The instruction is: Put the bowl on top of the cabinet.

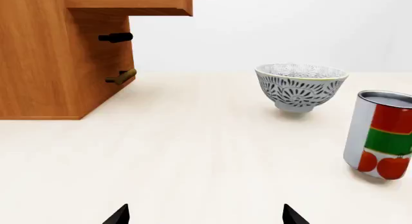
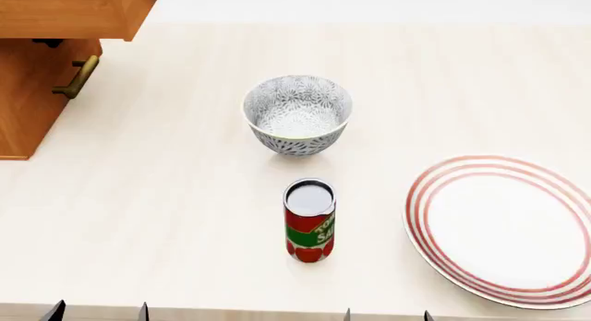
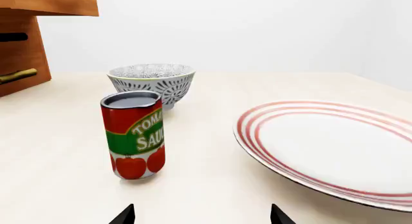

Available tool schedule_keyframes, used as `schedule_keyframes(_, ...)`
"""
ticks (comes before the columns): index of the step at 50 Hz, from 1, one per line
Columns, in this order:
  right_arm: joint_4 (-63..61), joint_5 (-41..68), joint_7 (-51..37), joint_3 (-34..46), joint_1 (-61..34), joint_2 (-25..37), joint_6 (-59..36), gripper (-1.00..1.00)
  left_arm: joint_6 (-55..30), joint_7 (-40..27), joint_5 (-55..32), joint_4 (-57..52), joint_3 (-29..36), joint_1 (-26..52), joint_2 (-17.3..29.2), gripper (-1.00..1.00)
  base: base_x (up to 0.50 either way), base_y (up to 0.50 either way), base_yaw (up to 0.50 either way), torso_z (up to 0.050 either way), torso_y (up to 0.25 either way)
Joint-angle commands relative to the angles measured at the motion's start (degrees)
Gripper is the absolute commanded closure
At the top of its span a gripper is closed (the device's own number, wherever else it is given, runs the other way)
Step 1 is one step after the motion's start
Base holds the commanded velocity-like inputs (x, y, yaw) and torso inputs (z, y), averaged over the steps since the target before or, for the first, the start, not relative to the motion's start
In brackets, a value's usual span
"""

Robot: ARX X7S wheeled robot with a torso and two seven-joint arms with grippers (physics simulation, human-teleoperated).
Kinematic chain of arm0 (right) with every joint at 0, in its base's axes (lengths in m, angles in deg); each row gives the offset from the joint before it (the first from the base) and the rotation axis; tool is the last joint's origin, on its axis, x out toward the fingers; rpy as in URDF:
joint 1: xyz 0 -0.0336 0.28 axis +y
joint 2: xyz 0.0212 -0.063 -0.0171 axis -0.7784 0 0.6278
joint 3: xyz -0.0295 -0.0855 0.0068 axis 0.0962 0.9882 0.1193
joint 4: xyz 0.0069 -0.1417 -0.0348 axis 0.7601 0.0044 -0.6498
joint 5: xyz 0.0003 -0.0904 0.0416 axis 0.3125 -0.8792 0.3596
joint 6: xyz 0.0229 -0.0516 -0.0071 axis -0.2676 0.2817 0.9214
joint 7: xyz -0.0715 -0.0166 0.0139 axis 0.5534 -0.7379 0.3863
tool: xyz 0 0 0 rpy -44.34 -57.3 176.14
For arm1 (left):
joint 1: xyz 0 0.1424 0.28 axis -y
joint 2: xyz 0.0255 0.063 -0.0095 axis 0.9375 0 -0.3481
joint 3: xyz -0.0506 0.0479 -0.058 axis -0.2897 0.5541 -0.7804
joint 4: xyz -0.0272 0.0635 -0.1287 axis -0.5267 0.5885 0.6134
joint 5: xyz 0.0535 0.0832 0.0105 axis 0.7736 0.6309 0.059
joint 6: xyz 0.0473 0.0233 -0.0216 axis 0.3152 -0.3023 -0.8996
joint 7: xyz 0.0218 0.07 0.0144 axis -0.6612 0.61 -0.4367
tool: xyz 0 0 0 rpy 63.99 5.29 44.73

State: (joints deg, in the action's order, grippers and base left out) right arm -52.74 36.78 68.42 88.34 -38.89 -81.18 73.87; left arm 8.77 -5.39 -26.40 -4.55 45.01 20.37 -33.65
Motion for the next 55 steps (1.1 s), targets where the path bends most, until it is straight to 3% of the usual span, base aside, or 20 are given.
schedule_keyframes(1,-0.35,0.99,-0.78,1.31,0.24,0.93,-0.08,-1.00,0.14,-1.13,-1.08,-0.09,0.88,-0.07,0.89,-1.00,0.00,0.00,0.00,0.000,0.000)
schedule_keyframes(55,2.43,1.35,-11.91,7.24,-3.11,4.44,-5.49,-1.00,0.27,-6.43,-5.51,0.59,6.97,0.60,5.83,-1.00,0.00,0.00,0.00,0.000,0.000)
